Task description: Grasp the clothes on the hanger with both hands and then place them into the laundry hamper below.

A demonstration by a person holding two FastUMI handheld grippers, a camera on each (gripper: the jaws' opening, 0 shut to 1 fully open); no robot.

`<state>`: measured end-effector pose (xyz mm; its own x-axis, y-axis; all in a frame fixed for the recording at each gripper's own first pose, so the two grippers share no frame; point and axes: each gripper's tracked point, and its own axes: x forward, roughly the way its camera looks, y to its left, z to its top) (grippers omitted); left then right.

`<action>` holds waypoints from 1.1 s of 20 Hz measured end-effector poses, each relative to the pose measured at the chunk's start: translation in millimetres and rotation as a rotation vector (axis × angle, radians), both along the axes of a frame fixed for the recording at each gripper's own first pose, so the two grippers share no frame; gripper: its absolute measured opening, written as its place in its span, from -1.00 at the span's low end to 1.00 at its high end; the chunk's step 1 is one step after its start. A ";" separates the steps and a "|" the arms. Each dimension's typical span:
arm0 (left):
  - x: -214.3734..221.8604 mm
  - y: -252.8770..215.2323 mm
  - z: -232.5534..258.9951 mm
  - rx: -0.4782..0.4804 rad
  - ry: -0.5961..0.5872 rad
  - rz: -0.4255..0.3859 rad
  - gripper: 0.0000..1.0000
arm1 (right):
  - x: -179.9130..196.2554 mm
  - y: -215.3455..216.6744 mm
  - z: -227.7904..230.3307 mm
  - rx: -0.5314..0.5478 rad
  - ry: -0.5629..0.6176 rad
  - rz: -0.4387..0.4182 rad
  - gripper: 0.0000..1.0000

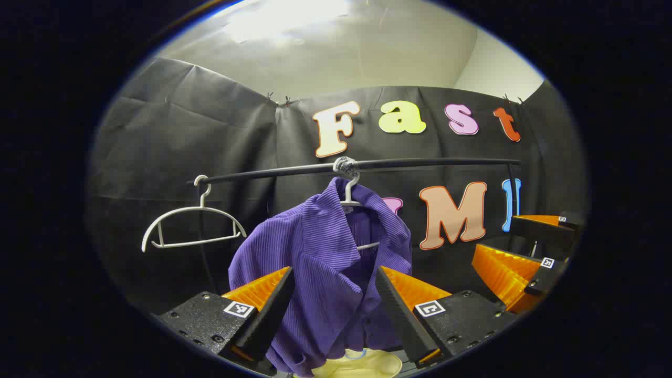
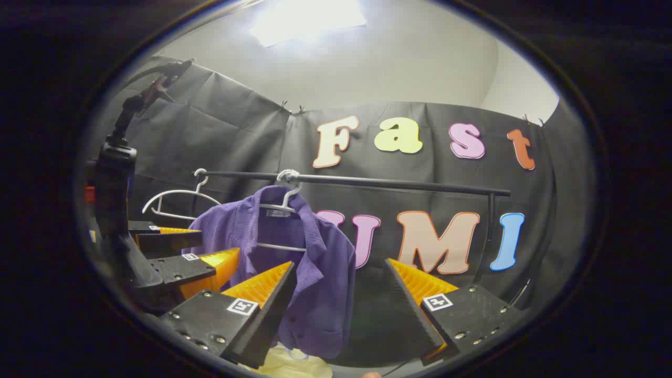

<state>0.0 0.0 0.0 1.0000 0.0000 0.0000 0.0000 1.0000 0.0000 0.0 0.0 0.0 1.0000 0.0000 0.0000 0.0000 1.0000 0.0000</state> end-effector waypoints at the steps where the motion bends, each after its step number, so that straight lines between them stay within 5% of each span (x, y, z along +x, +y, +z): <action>1: 2.0 -0.2 -0.3 0.001 0.000 0.001 0.86 | 0.9 -0.3 0.1 -0.001 0.000 -0.002 0.97; 22: 21.9 -10.1 -22.4 0.008 0.060 0.024 0.91 | 3.0 -4.3 2.1 -0.013 0.028 -0.018 0.97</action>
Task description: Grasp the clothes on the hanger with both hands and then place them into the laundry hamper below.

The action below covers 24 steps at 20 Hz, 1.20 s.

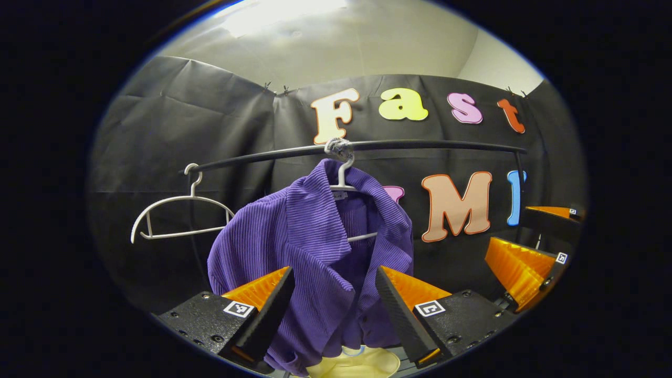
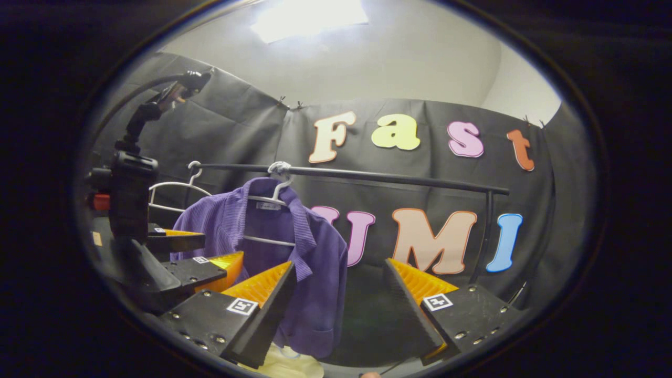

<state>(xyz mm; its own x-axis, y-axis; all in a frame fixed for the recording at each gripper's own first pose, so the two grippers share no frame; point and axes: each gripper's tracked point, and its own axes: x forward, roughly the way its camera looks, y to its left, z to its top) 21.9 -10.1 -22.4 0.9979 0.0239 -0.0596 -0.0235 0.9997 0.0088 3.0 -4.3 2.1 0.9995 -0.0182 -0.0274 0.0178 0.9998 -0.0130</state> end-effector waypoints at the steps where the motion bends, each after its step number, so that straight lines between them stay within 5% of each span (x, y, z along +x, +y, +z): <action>1: 2.2 0.2 -2.6 0.002 0.003 0.006 0.86 | -0.3 -0.1 0.1 -0.001 0.000 -0.003 0.97; 16: 61.4 20.7 -50.8 0.046 0.041 0.141 0.86 | 2.4 -7.0 -4.5 -0.032 0.027 -0.065 0.97; 24: 69.0 30.4 -50.6 0.046 0.045 0.110 -0.64 | 1.6 -1.5 -8.0 -0.009 0.037 0.023 0.97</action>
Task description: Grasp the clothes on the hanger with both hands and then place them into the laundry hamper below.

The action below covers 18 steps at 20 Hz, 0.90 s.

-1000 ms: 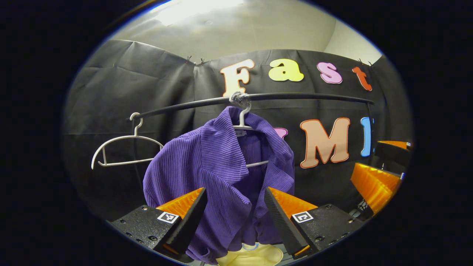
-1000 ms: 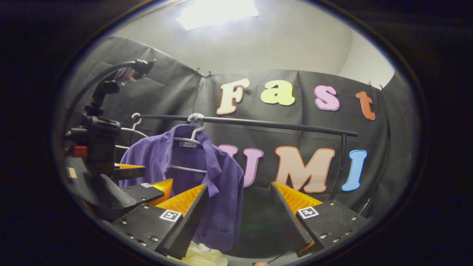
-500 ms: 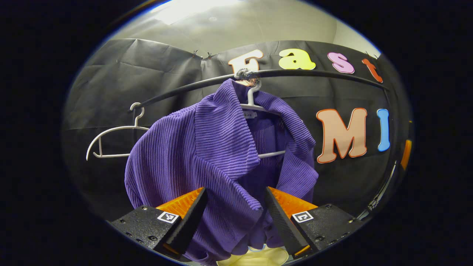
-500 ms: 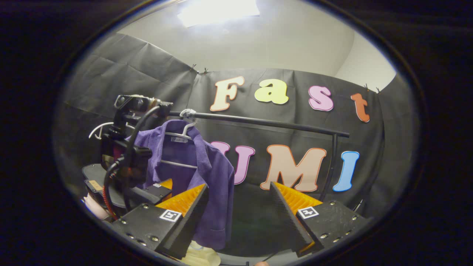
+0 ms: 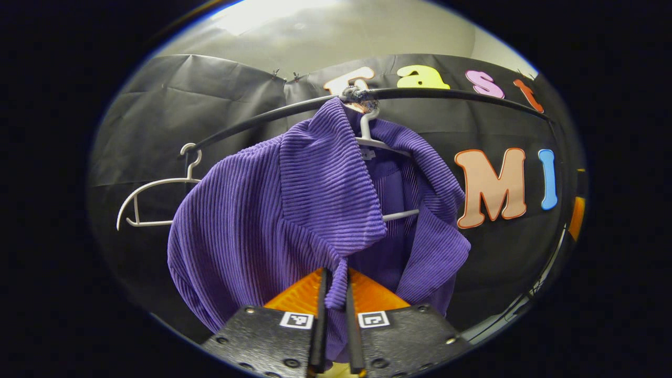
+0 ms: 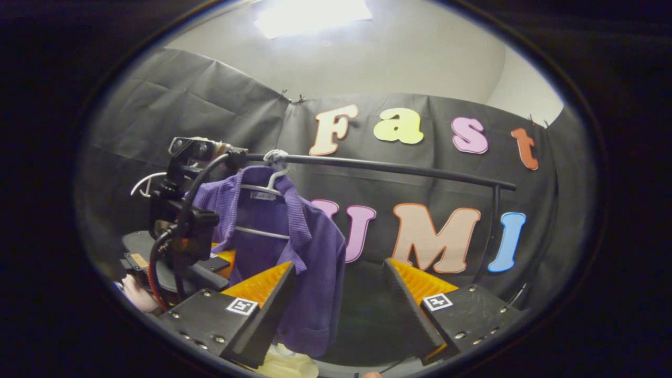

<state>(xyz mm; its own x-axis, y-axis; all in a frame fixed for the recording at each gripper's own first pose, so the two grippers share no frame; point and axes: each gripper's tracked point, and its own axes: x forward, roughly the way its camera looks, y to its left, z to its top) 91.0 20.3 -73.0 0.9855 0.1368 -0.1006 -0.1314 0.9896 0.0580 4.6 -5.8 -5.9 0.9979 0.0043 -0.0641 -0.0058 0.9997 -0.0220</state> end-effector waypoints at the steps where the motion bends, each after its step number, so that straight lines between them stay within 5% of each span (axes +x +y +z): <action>1: -3.5 -0.3 -0.5 0.002 0.000 -0.010 -0.84 | 3.5 1.1 0.9 0.004 0.004 0.011 0.97; 10: -34.6 -6.1 31.7 0.032 -0.030 -0.102 -0.96 | 54.4 31.7 -15.8 0.035 0.022 0.109 0.97; 18: -54.3 41.4 81.9 0.036 -0.106 -0.002 -0.96 | 92.4 64.8 -35.7 0.083 0.030 0.173 0.87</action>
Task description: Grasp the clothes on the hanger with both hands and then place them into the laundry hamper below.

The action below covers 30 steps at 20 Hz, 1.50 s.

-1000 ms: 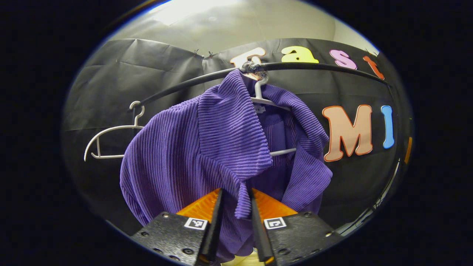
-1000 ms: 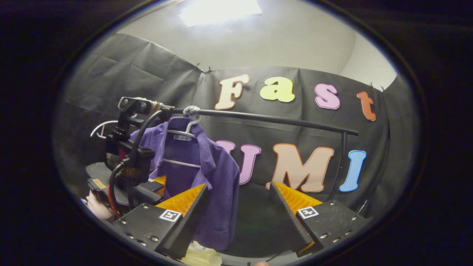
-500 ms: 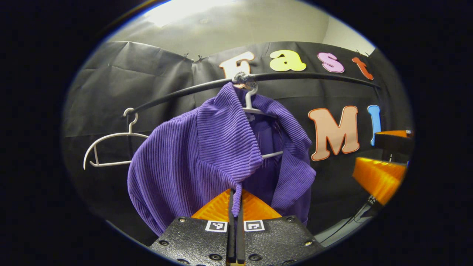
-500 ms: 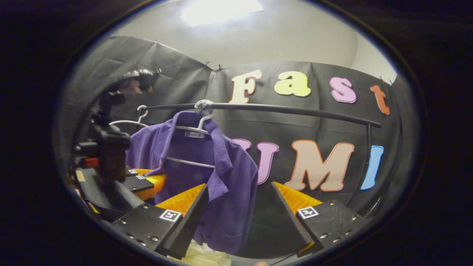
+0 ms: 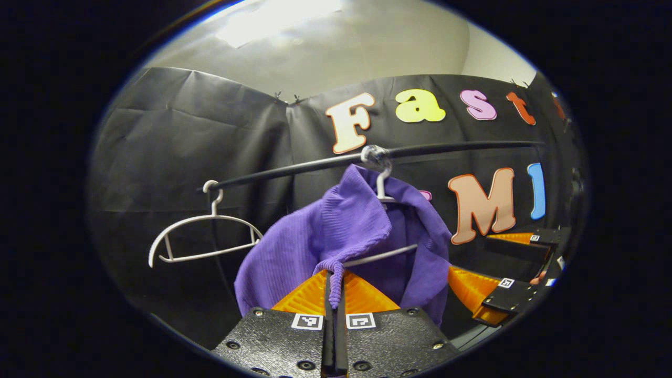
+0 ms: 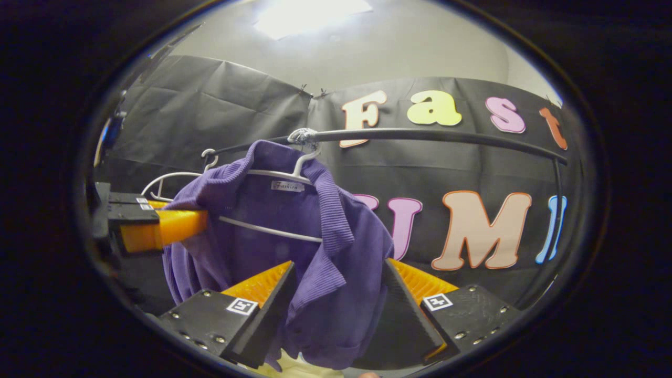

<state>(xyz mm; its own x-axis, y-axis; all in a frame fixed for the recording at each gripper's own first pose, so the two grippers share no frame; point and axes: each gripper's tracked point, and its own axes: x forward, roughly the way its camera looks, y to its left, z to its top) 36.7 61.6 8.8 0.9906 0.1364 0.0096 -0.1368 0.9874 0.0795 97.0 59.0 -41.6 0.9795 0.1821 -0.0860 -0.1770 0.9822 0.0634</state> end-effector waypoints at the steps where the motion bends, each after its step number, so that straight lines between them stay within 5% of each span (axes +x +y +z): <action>1: -1.4 6.4 4.1 0.002 -0.008 0.018 -0.96 | 4.8 4.7 -3.4 0.007 0.005 0.005 0.97; 14: -9.3 66.0 55.1 0.008 -0.103 0.152 -0.91 | 54.1 51.4 -53.1 0.082 0.120 0.030 0.97; 18: -9.9 85.7 70.7 0.030 -0.128 0.189 -1.00 | 53.2 57.8 -71.0 0.079 0.182 0.019 0.42; 25: -0.8 105.1 73.5 0.074 -0.119 0.202 -0.96 | 51.2 24.4 -81.2 -0.002 0.219 -0.126 -0.89; 30: 3.3 126.3 79.7 0.099 -0.129 0.232 -1.00 | 55.6 -24.5 -66.0 -0.031 0.197 -0.260 -0.87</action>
